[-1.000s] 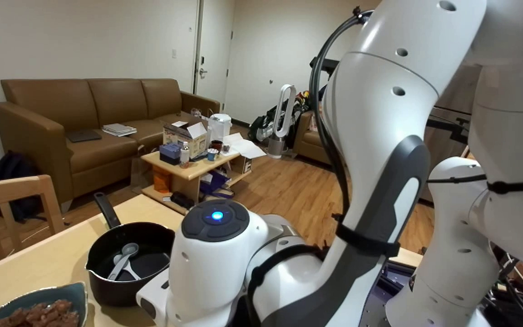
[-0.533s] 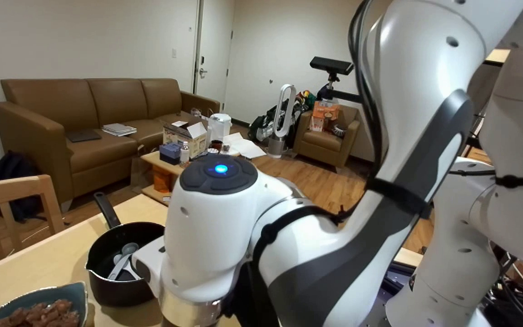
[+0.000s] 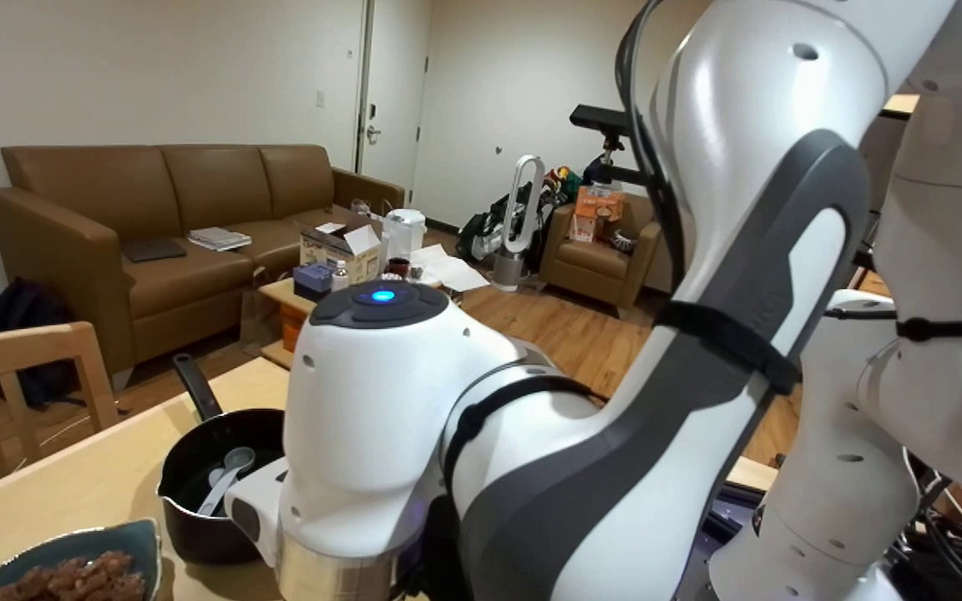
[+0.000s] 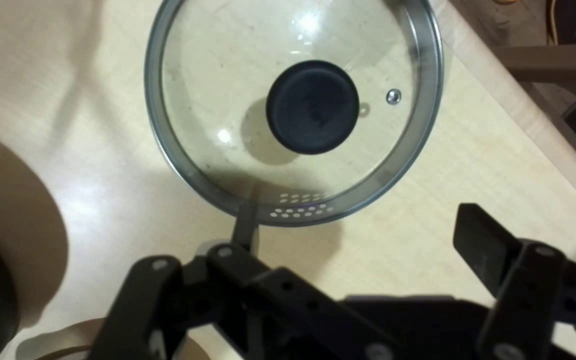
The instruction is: Pick up the lid from the table and close the pot
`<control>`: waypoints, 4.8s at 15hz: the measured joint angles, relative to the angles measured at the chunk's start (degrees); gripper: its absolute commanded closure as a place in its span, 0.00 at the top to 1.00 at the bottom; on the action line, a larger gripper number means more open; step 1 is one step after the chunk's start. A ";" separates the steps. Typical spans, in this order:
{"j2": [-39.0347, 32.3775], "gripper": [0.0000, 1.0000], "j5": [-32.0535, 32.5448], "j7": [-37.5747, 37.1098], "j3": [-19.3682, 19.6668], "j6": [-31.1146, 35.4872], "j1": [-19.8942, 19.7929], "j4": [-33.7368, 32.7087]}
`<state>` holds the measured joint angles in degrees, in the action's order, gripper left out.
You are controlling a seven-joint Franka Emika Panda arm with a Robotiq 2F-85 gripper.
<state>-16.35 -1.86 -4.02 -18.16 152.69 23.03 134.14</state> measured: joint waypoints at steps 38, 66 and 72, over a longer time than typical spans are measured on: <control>-9.16 0.54 6.45 -0.21 1.75 2.49 1.06 0.17; 15.87 0.59 60.71 -37.63 27.83 6.28 11.08 5.35; 16.33 0.59 60.92 -37.94 27.89 5.78 11.68 5.48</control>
<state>-0.03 59.06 -41.96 9.73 158.47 34.71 139.62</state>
